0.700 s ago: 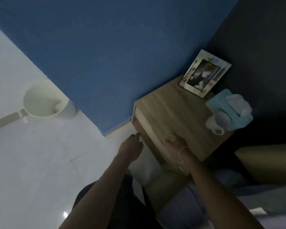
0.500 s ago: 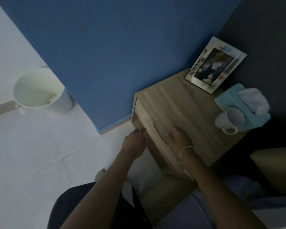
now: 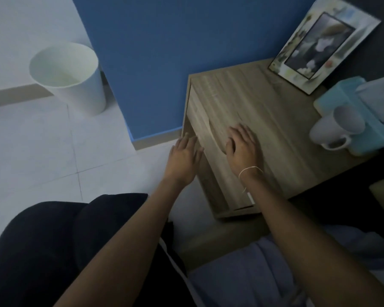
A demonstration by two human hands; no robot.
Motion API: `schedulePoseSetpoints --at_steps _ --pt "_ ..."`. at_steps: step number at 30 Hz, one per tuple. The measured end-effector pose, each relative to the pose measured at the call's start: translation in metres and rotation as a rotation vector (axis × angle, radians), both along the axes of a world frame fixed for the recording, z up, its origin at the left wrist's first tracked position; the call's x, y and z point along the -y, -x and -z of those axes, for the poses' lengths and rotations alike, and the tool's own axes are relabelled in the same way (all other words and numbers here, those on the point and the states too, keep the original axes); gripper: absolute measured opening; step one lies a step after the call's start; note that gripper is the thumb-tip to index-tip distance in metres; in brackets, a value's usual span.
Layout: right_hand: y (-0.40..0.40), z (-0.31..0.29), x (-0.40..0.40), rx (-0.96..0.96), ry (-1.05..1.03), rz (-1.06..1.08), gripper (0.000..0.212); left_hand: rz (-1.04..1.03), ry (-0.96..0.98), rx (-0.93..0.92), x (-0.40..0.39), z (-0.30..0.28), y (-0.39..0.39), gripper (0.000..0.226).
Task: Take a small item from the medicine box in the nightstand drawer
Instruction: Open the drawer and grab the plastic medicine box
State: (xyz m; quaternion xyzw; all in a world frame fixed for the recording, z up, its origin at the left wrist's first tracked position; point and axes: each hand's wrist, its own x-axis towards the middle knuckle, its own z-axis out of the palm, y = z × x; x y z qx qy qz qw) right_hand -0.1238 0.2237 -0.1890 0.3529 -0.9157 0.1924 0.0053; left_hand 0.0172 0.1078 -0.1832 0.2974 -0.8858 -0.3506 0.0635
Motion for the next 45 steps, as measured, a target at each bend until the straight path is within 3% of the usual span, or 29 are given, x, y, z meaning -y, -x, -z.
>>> schedulePoseSetpoints --at_steps 10,16,21,28,31,35,40,45 --pt "0.006 0.013 0.002 -0.074 -0.020 0.090 0.045 -0.039 -0.151 0.012 0.013 0.046 0.088 0.067" --pt "0.009 0.017 0.001 -0.070 -0.033 0.094 0.046 -0.074 -0.217 -0.007 0.020 0.060 0.107 0.094" --pt "0.008 0.016 0.002 -0.060 0.006 0.103 0.046 -0.066 -0.215 -0.036 0.020 0.056 0.106 0.103" --pt "0.006 0.014 0.002 -0.036 0.021 0.095 0.047 0.008 0.041 -0.012 0.045 0.048 0.075 0.107" --pt "0.007 0.011 0.003 -0.024 -0.016 0.077 0.052 0.092 0.225 0.092 0.063 0.043 0.059 0.105" --pt "0.007 0.009 0.003 0.016 -0.034 0.043 0.063 0.084 0.318 0.228 0.074 0.037 0.032 0.104" --pt "0.006 0.008 0.003 -0.018 -0.095 0.031 0.064 0.096 0.459 0.377 0.087 0.022 -0.002 0.080" --pt "0.004 0.008 0.005 -0.051 -0.115 0.041 0.063 0.124 0.429 0.475 0.101 0.009 -0.030 0.069"
